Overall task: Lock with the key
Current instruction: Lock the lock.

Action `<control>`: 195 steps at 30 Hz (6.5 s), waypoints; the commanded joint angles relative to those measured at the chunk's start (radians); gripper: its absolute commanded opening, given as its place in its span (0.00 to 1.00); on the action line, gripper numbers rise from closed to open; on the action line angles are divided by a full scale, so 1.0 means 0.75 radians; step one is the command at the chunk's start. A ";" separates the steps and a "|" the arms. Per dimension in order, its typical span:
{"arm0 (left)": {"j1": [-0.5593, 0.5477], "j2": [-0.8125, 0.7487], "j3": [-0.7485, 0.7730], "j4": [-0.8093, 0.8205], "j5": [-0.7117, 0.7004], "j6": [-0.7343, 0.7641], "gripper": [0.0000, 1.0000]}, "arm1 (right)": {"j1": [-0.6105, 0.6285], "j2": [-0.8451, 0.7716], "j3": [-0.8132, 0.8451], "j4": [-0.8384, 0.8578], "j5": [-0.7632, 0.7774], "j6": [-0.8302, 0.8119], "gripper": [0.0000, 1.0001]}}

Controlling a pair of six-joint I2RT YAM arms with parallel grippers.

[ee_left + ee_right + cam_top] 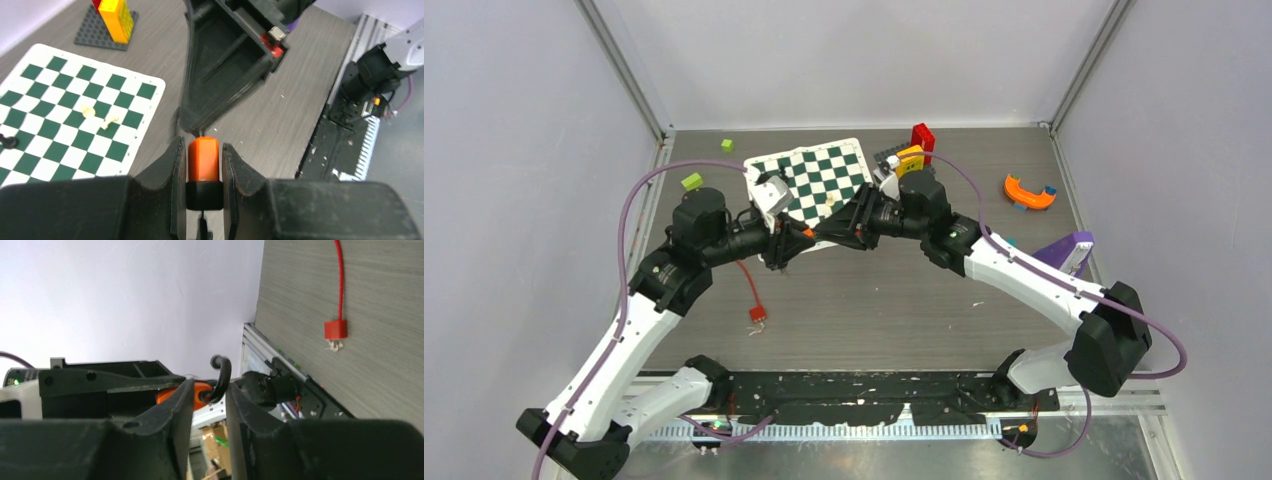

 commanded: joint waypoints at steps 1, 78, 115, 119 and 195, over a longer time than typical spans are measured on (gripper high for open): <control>-0.009 -0.039 0.004 0.101 0.033 -0.003 0.00 | -0.001 -0.017 0.056 0.099 -0.027 0.033 0.18; -0.085 0.010 -0.277 1.198 0.033 -0.951 0.35 | -0.024 -0.364 0.051 0.349 0.201 -0.275 0.05; 0.149 0.246 0.433 -0.007 0.293 -0.442 0.00 | -0.268 -0.443 -0.139 0.537 -0.210 -1.162 0.89; 0.176 0.334 0.564 -0.157 0.481 -0.265 0.00 | -0.292 -0.387 -0.060 0.620 -0.400 -1.288 0.83; 0.021 0.200 0.033 0.909 0.593 -0.785 0.00 | 0.128 -0.209 -0.052 0.713 -0.291 -1.061 0.05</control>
